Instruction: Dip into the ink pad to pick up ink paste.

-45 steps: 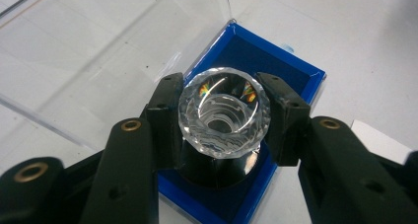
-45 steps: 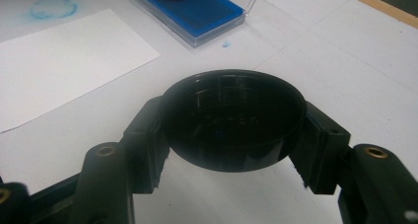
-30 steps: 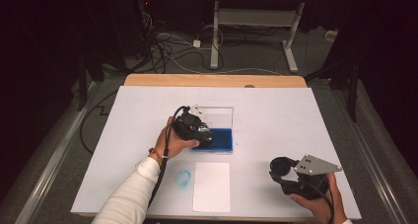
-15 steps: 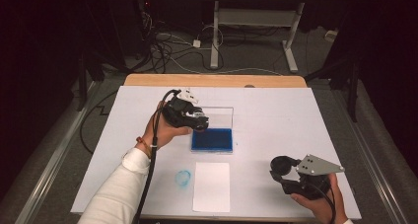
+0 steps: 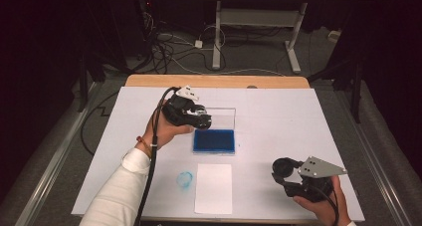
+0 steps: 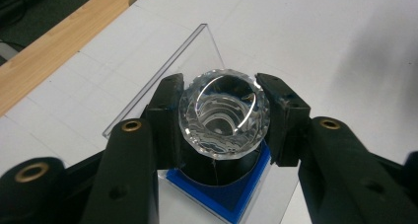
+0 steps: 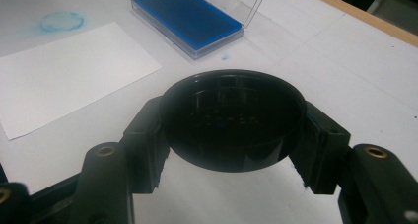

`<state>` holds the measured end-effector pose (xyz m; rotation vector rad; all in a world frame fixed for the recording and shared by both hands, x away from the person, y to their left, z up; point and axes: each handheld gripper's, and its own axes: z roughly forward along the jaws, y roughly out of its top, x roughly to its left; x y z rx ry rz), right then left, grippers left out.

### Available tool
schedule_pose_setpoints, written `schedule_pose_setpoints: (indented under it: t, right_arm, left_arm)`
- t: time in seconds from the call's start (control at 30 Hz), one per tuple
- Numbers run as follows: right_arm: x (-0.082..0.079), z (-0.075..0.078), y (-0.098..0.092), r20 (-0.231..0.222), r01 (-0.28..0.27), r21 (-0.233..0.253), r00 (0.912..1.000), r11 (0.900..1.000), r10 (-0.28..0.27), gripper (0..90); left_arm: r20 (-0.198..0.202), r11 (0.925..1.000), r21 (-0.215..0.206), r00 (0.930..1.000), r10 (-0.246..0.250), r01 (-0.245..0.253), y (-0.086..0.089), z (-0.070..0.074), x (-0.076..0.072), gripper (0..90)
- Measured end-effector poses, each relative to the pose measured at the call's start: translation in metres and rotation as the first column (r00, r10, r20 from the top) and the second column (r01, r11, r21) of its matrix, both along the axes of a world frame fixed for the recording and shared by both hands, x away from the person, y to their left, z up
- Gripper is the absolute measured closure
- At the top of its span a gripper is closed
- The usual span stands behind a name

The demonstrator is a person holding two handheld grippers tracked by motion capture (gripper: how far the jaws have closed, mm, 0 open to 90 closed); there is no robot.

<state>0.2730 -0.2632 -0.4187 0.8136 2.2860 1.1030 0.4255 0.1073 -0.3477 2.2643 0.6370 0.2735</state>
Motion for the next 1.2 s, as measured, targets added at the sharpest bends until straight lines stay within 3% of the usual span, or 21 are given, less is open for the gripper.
schedule_pose_setpoints:
  t: [0.5, 0.63, 0.77, 1.2]
  right_arm:
    - [0.000, -0.002, 0.003, -0.005, -0.006, -0.024, 1.0000, 1.000, 0.006, 38.6]
    - [-0.001, -0.003, 0.005, 0.006, -0.003, -0.045, 1.0000, 0.999, 0.004, 38.6]
    - [-0.001, -0.004, 0.005, 0.006, -0.006, -0.050, 1.0000, 0.999, 0.006, 38.6]
    - [-0.001, -0.005, 0.007, 0.002, -0.009, -0.064, 1.0000, 0.998, 0.010, 38.6]
  left_arm:
    - [-0.075, 0.9992, 0.039, 0.9972, 0.004, -0.001, -0.008, -0.046, 0.007, 54.7]
    - [-0.092, 0.9995, 0.030, 0.9958, 0.003, 0.000, -0.009, -0.057, 0.008, 54.7]
    - [-0.101, 0.9984, 0.056, 0.9949, 0.010, -0.004, -0.010, -0.066, 0.009, 54.7]
    - [-0.135, 0.9999, 0.011, 0.9909, 0.010, -0.009, -0.008, -0.079, 0.012, 54.7]
